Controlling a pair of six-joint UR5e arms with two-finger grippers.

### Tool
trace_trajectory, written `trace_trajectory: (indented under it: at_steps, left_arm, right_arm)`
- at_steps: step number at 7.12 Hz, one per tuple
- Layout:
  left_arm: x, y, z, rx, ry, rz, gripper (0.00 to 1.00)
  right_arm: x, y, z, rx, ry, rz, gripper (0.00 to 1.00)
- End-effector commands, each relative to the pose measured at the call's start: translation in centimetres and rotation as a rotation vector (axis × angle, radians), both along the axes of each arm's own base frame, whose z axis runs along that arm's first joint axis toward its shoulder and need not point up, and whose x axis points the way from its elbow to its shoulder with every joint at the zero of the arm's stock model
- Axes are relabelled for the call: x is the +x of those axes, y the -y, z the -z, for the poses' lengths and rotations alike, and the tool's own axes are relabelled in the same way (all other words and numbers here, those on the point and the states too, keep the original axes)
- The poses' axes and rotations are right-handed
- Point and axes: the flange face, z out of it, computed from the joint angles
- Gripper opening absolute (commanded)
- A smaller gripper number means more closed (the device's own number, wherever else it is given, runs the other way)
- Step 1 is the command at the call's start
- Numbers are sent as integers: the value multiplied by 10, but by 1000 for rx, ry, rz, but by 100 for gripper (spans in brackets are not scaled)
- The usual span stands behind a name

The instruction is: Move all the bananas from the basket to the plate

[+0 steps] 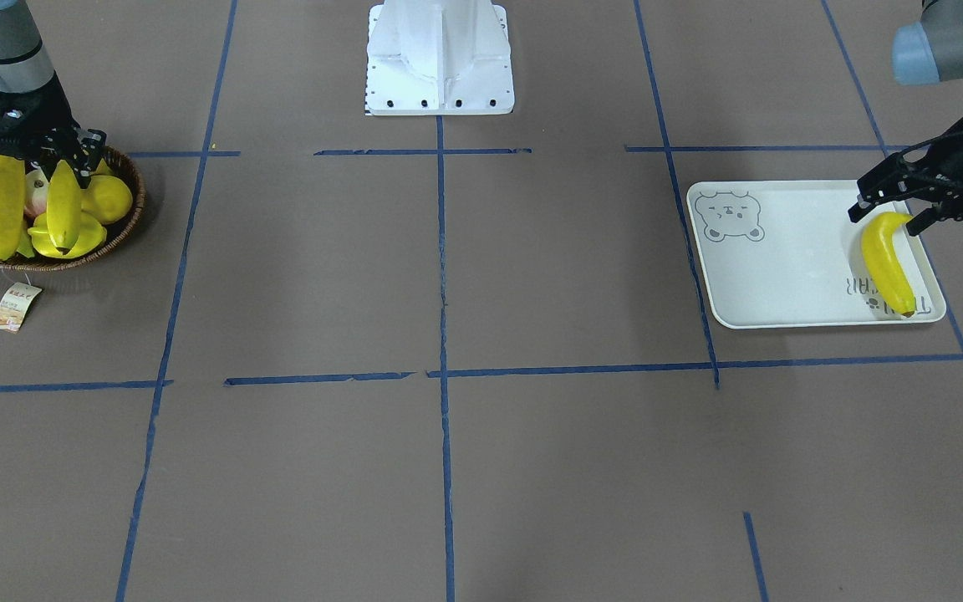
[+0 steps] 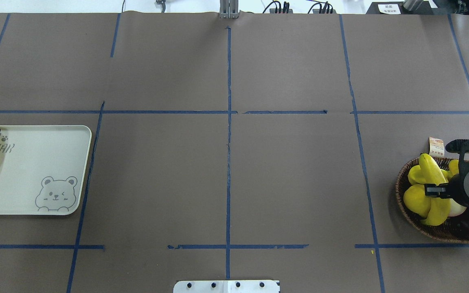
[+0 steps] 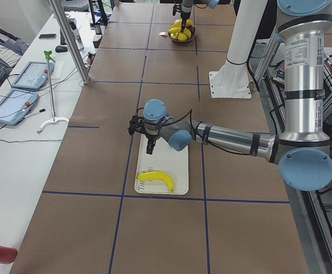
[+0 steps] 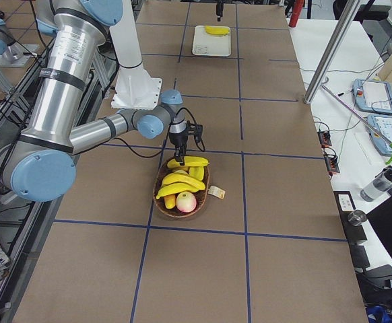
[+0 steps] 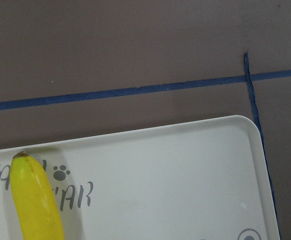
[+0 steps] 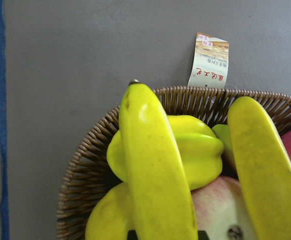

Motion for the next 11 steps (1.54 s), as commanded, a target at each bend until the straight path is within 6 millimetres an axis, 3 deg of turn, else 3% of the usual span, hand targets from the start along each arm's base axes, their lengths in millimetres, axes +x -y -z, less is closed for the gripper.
trace_trajectory:
  at_steps: [1, 3, 4, 5, 6, 7, 9, 11]
  left_arm:
    - [0, 0, 1, 1, -1, 0, 100]
    - [2, 3, 8, 11, -9, -2, 100]
    - [5, 9, 20, -12, -29, 22, 100]
    - [11, 16, 37, -36, -53, 53, 100]
    - [24, 17, 49, -52, -74, 55, 100]
    - [57, 28, 84, -94, -118, 65, 100]
    - [120, 39, 162, -191, -218, 79, 100]
    - [188, 30, 254, -285, -324, 55, 100]
  right_arm:
    - [13, 1, 28, 15, 47, -16, 12]
    - [30, 2, 75, -18, 183, -4, 11]
    - [18, 11, 96, -10, 249, 1, 12]
    - [-3, 28, 130, 8, 328, -35, 13]
    - [-38, 57, 155, -39, 398, -124, 13]
    - [-66, 72, 177, -48, 445, -147, 13]
    - [-99, 70, 205, -48, 487, -152, 13]
    - [-153, 60, 258, -51, 571, -209, 13]
